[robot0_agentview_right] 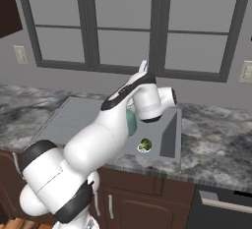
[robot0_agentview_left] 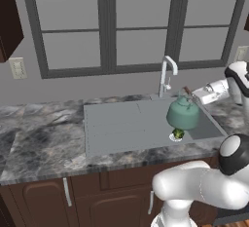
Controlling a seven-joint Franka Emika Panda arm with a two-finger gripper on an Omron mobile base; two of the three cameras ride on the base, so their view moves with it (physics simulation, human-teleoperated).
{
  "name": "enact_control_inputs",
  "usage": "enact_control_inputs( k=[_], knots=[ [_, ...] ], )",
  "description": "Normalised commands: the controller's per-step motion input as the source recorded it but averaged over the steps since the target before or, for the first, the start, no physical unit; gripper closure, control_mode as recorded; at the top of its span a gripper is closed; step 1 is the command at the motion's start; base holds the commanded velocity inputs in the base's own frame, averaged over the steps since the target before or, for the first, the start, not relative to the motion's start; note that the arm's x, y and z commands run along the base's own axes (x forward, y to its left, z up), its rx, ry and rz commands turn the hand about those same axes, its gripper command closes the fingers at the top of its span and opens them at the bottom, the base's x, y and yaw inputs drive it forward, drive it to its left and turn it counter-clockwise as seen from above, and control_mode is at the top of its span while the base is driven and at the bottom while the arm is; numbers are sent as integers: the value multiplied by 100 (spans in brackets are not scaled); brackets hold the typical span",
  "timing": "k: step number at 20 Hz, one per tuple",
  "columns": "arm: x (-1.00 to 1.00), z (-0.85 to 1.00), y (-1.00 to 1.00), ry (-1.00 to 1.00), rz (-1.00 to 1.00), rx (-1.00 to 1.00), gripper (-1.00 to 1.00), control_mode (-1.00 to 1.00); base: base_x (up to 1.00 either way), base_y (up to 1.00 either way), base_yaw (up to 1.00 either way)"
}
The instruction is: Open the cabinet, pick the kettle from the cabinet, and place it in the sink.
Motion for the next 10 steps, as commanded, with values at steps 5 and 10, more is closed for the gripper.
enact_control_inputs(
  k=[5, 10],
  knots=[
    [31, -19, 0, 1, 3, 0, 100, -100, 0, 0, 0],
    [31, -18, 0, 0, 3, 0, 100, -100, 0, 0, 0]
  ],
)
